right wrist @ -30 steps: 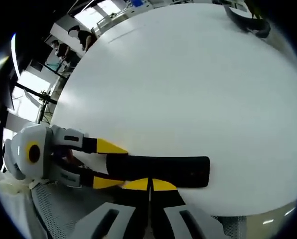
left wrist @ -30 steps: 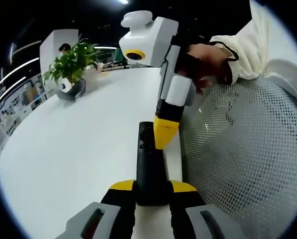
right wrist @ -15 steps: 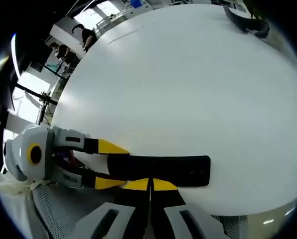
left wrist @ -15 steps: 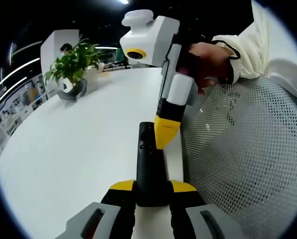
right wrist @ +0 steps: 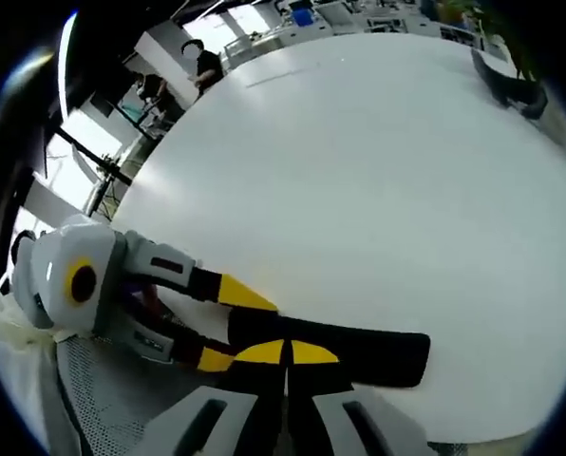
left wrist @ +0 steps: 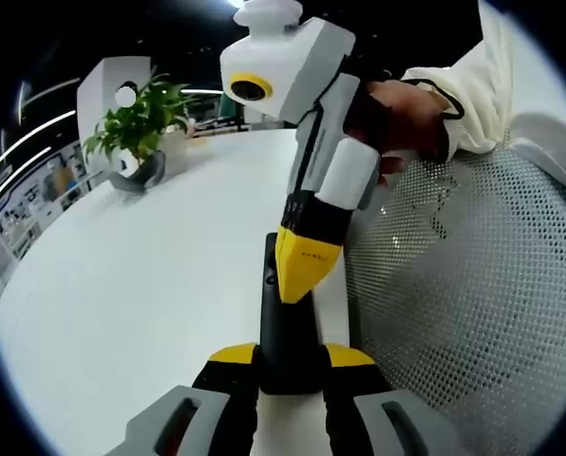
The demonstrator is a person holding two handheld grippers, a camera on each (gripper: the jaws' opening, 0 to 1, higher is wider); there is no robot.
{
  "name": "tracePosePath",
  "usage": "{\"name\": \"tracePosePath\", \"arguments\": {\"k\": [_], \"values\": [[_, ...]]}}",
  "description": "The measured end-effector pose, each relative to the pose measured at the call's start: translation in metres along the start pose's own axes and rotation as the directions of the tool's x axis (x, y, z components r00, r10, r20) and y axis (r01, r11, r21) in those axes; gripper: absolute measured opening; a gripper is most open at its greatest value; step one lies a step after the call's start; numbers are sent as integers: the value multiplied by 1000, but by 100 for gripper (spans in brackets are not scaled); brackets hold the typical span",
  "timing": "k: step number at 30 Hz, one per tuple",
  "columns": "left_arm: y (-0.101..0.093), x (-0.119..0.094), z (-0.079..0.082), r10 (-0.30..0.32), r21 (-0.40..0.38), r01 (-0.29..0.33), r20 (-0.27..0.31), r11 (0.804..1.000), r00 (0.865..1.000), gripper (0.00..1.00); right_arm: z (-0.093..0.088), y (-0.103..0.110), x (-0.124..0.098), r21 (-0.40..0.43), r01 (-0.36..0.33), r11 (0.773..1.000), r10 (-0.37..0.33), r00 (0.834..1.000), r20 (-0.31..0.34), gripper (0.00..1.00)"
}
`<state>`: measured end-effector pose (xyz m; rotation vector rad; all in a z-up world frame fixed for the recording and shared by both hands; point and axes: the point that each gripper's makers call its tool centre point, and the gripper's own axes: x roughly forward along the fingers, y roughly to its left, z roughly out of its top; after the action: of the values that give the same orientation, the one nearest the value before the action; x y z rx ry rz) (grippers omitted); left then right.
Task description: Press the specified remote control buttons in sequence, fully releasing each button before pressing the next.
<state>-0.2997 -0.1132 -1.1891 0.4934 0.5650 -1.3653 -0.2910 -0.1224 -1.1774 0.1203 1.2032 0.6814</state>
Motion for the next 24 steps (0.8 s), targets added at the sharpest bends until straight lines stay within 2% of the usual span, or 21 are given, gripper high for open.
{"name": "tracePosePath", "arguments": {"k": [18, 24], "values": [[1, 1, 1, 7, -8, -7, -1, 1000, 1000, 25, 0, -5, 3, -27, 25, 999, -24, 1000, 6, 0], [2, 1, 0, 17, -22, -17, 0, 1000, 1000, 25, 1, -5, 2, 7, 8, 1000, -8, 1000, 4, 0]]}}
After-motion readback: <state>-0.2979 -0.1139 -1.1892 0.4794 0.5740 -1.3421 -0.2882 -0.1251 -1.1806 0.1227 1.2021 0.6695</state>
